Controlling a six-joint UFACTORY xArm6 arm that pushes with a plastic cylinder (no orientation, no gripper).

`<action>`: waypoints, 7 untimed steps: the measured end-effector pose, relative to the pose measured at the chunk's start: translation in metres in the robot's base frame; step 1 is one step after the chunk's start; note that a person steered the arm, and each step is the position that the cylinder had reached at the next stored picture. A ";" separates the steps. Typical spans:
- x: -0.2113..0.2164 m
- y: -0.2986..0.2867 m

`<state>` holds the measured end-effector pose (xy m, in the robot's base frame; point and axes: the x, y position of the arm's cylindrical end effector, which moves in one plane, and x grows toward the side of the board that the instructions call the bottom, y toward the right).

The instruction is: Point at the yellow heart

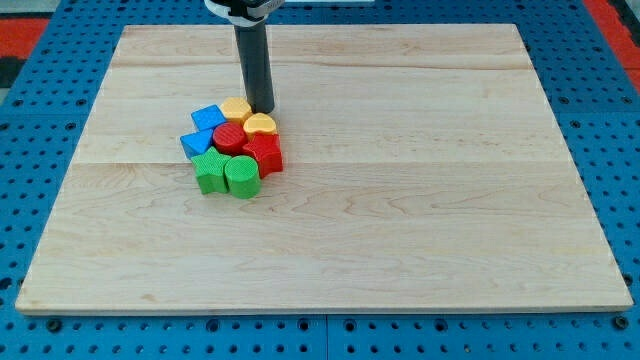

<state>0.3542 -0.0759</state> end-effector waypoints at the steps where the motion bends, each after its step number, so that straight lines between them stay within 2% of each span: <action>1: 0.002 0.000; 4: 0.024 0.013; 6: -0.011 0.083; 7: -0.049 0.084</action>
<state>0.3051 0.0082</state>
